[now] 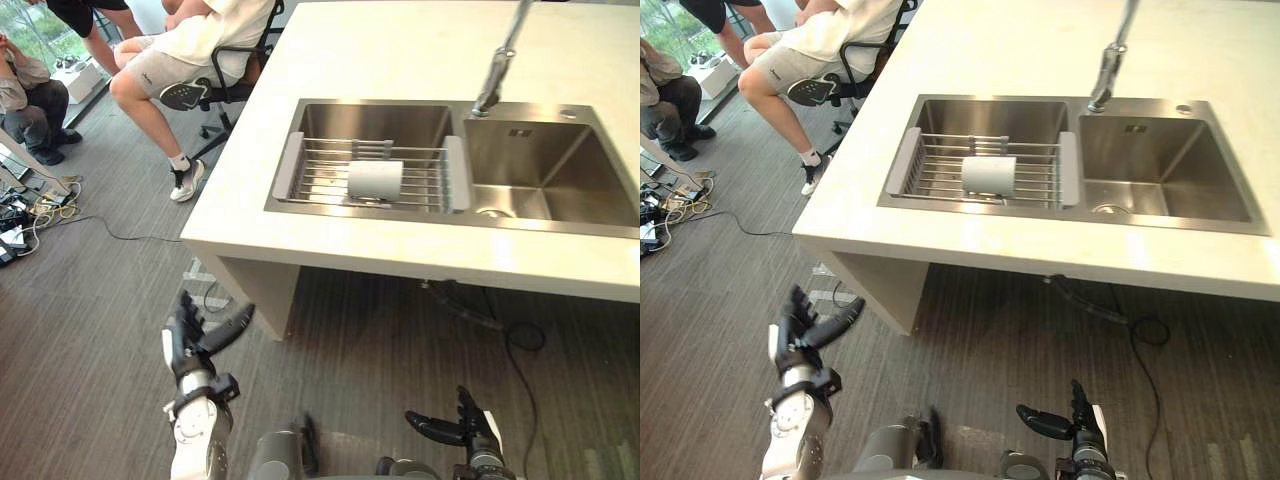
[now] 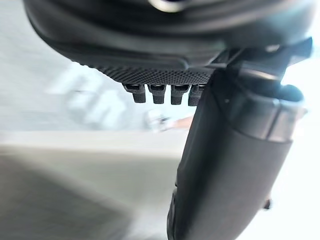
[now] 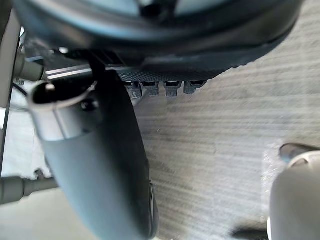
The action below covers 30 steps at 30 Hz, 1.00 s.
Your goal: Walk over to the sink, pick up the cup, carry it to the dishwasher, place the cup inside the dishwasher, then close the dishwasher door
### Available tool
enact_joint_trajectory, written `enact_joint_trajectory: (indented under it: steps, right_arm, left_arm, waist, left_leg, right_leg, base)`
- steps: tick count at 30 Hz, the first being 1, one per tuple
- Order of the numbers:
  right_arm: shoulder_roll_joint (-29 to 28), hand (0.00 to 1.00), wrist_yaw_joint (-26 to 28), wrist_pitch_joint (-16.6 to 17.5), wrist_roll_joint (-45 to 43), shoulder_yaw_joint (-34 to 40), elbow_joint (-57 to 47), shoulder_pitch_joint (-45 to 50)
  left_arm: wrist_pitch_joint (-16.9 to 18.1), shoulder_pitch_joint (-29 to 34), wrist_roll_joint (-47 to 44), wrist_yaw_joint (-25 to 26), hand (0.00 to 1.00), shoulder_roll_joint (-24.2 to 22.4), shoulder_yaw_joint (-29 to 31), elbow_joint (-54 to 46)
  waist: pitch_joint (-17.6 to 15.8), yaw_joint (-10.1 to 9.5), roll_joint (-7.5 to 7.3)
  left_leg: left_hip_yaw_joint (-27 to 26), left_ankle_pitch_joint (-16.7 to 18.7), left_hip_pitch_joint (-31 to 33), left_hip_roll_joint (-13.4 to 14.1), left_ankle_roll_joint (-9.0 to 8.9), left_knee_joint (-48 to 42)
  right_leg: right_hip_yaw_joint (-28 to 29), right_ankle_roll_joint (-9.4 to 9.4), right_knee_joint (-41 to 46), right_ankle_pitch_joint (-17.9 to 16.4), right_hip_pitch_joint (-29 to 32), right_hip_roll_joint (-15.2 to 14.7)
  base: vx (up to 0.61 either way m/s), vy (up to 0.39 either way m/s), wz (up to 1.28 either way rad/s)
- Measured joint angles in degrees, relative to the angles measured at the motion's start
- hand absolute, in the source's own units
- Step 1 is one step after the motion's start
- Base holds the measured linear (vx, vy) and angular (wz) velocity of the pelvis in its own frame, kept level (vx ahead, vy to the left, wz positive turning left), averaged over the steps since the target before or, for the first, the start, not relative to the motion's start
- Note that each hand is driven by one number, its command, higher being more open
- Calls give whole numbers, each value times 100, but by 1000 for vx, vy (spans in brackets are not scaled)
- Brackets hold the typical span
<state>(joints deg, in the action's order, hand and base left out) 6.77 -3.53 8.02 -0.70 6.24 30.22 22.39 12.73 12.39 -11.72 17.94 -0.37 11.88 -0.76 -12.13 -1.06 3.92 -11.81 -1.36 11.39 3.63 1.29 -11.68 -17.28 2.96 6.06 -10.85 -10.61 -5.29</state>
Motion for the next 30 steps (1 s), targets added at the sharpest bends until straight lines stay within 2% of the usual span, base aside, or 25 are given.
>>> enact_joint_trajectory:
  steps: [1, 3, 4, 5, 6, 7, 8, 10, 11, 12, 14, 15, 17, 18, 19, 21, 23, 25, 26, 27, 28, 30]
  right_arm:
    - [-135, 100, 57, -14, 40, -56, -112, 141]
    - [-249, 100, 158, -10, 94, -109, -253, 258]
    - [-266, 100, 222, -16, 105, -202, -252, 302]
    - [-271, 100, 325, -25, 220, -244, -237, 332]
    - [-263, 100, 370, -22, 222, -244, -252, 343]
    - [-242, 100, 425, -6, 262, -253, -254, 346]
    - [-241, 100, 461, -6, 302, -250, -227, 343]
    - [-199, 100, 551, -7, 311, -223, -217, 343]
    - [-195, 100, 569, -6, 310, -197, -185, 342]
    - [-183, 100, 571, -6, 310, -191, -166, 336]
    - [-149, 100, 614, -6, 307, -183, -114, 275]
    - [-136, 100, 623, -6, 306, -183, -113, 258]
    - [-73, 100, 640, 14, 285, -201, -48, 183]
    - [-50, 100, 639, 12, 279, -239, 41, 89]
    - [48, 100, 623, -5, 271, -269, 154, 3]
    - [266, 100, 573, -31, 209, -231, 352, -247]
    - [334, 100, 422, -33, 190, -196, 555, -422]
    - [327, 100, 344, -32, 188, -211, 571, -382]
    - [317, 100, 309, -31, 178, -216, 577, -368]
    - [318, 100, 302, -28, 164, -214, 585, -368]
    - [323, 100, 292, -9, 84, -214, 653, -392]
    - [343, 100, 293, -13, 18, -212, 771, -408]
  left_arm:
    - [3, -12, 124, 118, 100, 52, 107, -376]
    - [5, -7, 357, 236, 100, 63, 192, -871]
    - [5, 53, 492, 319, 100, 57, 208, -1238]
    - [6, 108, 754, 475, 100, 51, 207, -1545]
    - [7, 123, 867, 543, 100, 53, 210, -1676]
    - [7, 119, 1005, 646, 100, 70, 202, -1963]
    - [18, 115, 1168, 747, 100, 132, 149, -2221]
    - [86, 108, 1394, 825, 100, 226, 46, -2425]
    - [122, 95, 1511, 832, 100, 273, -19, -2469]
    - [129, 82, 1535, 832, 100, 285, -87, -2475]
    - [128, 6, 1538, 786, 100, 284, -277, -2435]
    - [128, -19, 1537, 765, 100, 286, -342, -2403]
    - [134, -135, 1520, 692, 100, 318, -500, -2235]
    - [131, -234, 1506, 664, 100, 420, -642, -2098]
    - [130, -259, 1512, 599, 100, 413, -824, -2019]
    - [122, -258, 1500, 362, 100, 314, -1120, -1922]
    - [126, -325, 1498, 73, 100, 296, -1318, -1921]
    - [130, -414, 1485, -4, 100, 295, -1358, -1921]
    - [149, -470, 1432, -32, 100, 303, -1352, -1929]
    - [156, -481, 1383, -37, 100, 311, -1352, -1942]
    - [190, -508, 1334, -47, 100, 362, -1376, -1943]
    - [204, -589, 1334, -64, 100, 478, -1501, -1943]
  waist:
    - [49, 18, -153]
    - [23, -8, -256]
    - [5, -73, -288]
    - [6, -124, -290]
    - [8, -105, -291]
    - [22, -63, -318]
    - [51, 37, -367]
    - [62, 165, -349]
    - [118, 235, -323]
    - [131, 249, -300]
    - [129, 291, -285]
    - [126, 326, -275]
    - [122, 366, -246]
    - [149, 346, -313]
    - [169, 362, -272]
    - [242, 338, 91]
    - [259, 357, 303]
    - [254, 349, 302]
    - [250, 322, 274]
    - [262, 301, 268]
    - [281, 280, 262]
    - [285, 196, 259]
  left_leg:
    - [-23, 144, -14, -154, 62, -78]
    - [-52, 430, 53, -252, 143, -339]
    - [-153, 730, 21, -269, 179, -550]
    - [-251, 986, -135, -294, 185, -661]
    - [-276, 1063, -249, -333, 190, -649]
    - [-301, 1180, -474, -428, 206, -554]
    - [-290, 1221, -690, -525, 296, -460]
    - [-229, 1267, -1026, -550, 317, -316]
    - [-165, 1264, -1203, -524, 316, -181]
    - [-147, 1262, -1273, -503, 314, -124]
    - [-61, 1262, -1501, -370, 313, 2]
    - [-31, 1263, -1527, -321, 312, 8]
    - [24, 1272, -1567, -163, 159, -1]
    - [44, 1346, -1567, -143, -20, -76]
    - [166, 1563, -1644, -94, -306, -111]
    - [212, 1614, -1624, 146, -390, -138]
    - [382, 1613, -1434, 366, -391, -726]
    - [444, 1572, -1194, 539, -445, -1508]
    - [455, 1635, -993, 640, -581, -1990]
    - [437, 1674, -901, 636, -600, -2077]
    - [384, 1722, -752, 563, -517, -1948]
    - [401, 1688, -654, 373, -505, -1258]
  right_leg:
    - [95, -17, 6, -36, -31, -180]
    - [332, 21, 103, -105, -23, -308]
    - [512, 136, 387, -176, 29, -403]
    - [629, 298, 983, -282, 182, -539]
    - [667, 364, 1372, -323, 292, -628]
    - [751, 457, 2355, -335, 630, -823]
    - [835, 602, 3365, -362, 996, -1020]
    - [756, 561, 4295, -394, 1410, -1089]
    - [595, 437, 4401, -465, 1596, -1042]
    - [535, 386, 4360, -497, 1697, -1003]
    - [395, 120, 3931, -653, 2036, -800]
    - [384, 62, 3774, -685, 2123, -731]
    - [419, 5, 3071, -689, 2398, -482]
    - [467, -31, 2243, -228, 2414, -378]
    - [419, -262, 2026, 135, 2393, -347]
    - [307, -341, 1795, 86, 2264, -106]
    - [97, -449, 1449, 29, 1884, 81]
    - [-57, -530, 1109, 63, 1489, 201]
    - [-120, -588, 852, 112, 1247, 254]
    - [-132, -595, 770, 125, 1178, 258]
    - [-143, -581, 654, 138, 1097, 234]
    - [-139, -551, 561, 161, 1007, 172]
  base:
    - [365, 180, 4]
    - [292, 141, 0]
    - [271, 144, -36]
    - [265, 142, -41]
    - [262, 145, -31]
    - [282, 136, -2]
    - [292, 123, 7]
    - [334, 61, 21]
    - [359, 24, 23]
    - [347, -21, 21]
    - [258, -93, 13]
    - [229, -166, 16]
    - [189, -186, 15]
    - [264, -282, 18]
    - [226, -241, 18]
    - [228, -210, 10]
    - [213, -243, 29]
    - [153, -171, 34]
    - [136, -114, 21]
    - [179, -125, 13]
    - [141, -74, 5]
    - [160, -26, 3]
